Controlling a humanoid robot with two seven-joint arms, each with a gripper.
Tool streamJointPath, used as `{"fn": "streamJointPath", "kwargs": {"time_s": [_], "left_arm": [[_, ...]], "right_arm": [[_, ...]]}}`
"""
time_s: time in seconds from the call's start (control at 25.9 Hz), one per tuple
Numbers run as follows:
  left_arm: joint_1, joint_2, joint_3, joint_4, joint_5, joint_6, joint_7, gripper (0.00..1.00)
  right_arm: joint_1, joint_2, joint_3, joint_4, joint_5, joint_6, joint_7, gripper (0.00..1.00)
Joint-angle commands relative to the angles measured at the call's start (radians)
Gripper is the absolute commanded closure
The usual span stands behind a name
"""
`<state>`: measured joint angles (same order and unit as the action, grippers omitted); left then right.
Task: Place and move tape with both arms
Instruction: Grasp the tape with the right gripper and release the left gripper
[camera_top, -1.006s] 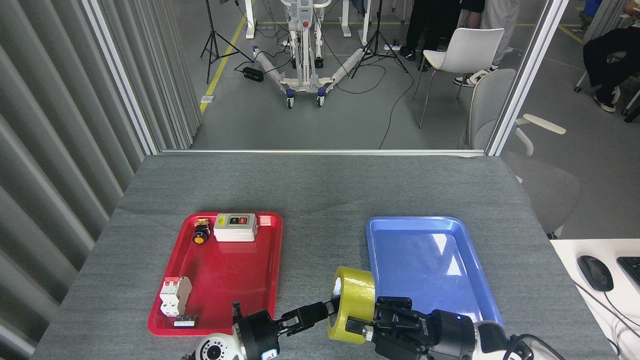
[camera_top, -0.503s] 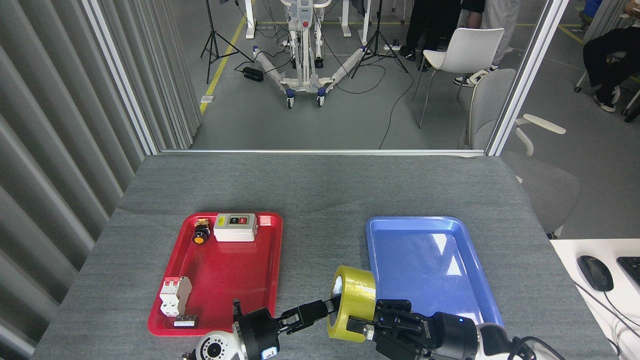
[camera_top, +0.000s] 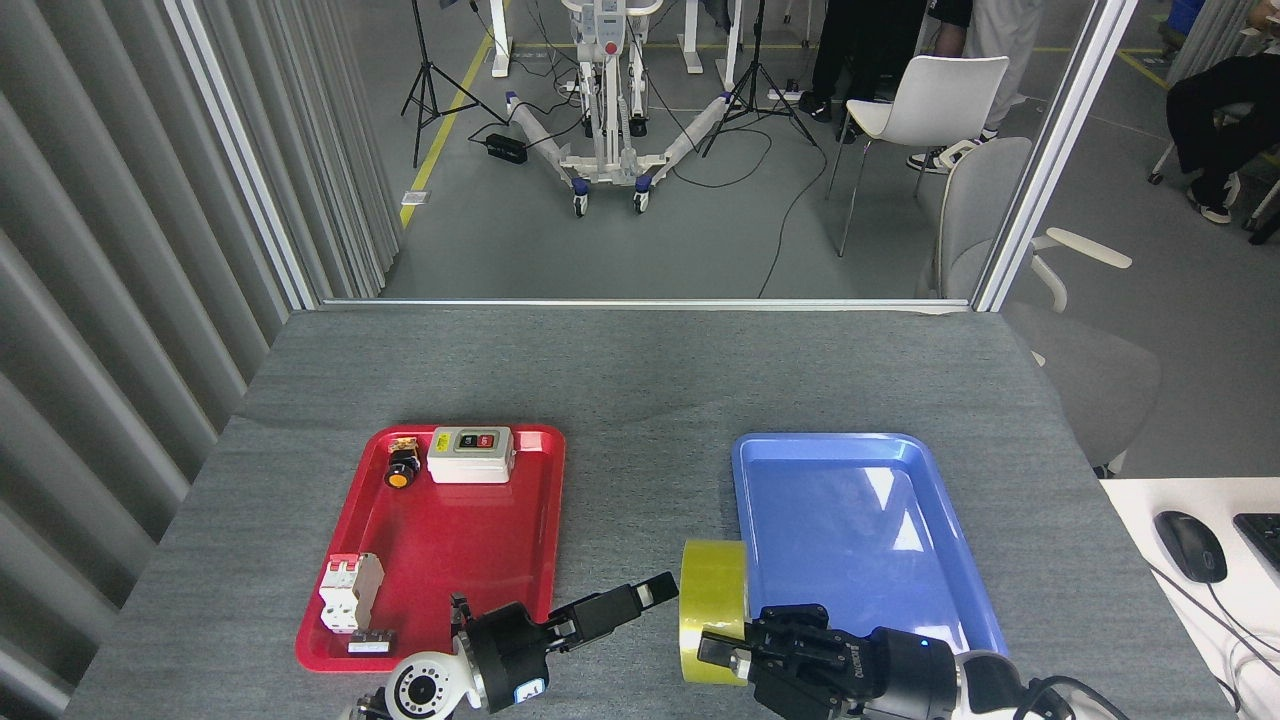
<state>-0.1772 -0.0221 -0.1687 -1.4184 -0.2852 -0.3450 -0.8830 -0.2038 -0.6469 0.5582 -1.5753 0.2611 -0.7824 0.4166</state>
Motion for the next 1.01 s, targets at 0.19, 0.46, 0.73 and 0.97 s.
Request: {"fn": "streamJointPath", "kwargs": {"time_s": [0.19,0.46,0.73,0.97], "left_arm": [[-0.004,0.005,0.017,0.006,-0.009,-0.016,0.001,0.00],[-0.021,0.041,0.040,0.070,-0.123,-0.057,0.035,0.00],[-0.019,0.051,0.178,0.125,-0.486,-0.151,0.633,0.00],[-0.008,0.041,0.178,0.150,-0.974,-0.088,1.216,0.00]], "right_arm": [[0.006,0.001,0.000,0.000,0.000,-0.003,-0.010,0.94],[0.012,0.003,-0.043,0.000,0.000,-0.003,-0.012,1.00],[0.126,-0.014,-0.300,0.009,0.001,-0.003,-0.012,1.00],[0.118,-0.097,-0.336,0.029,0.007,-0.003,-0.012,1.00]]}}
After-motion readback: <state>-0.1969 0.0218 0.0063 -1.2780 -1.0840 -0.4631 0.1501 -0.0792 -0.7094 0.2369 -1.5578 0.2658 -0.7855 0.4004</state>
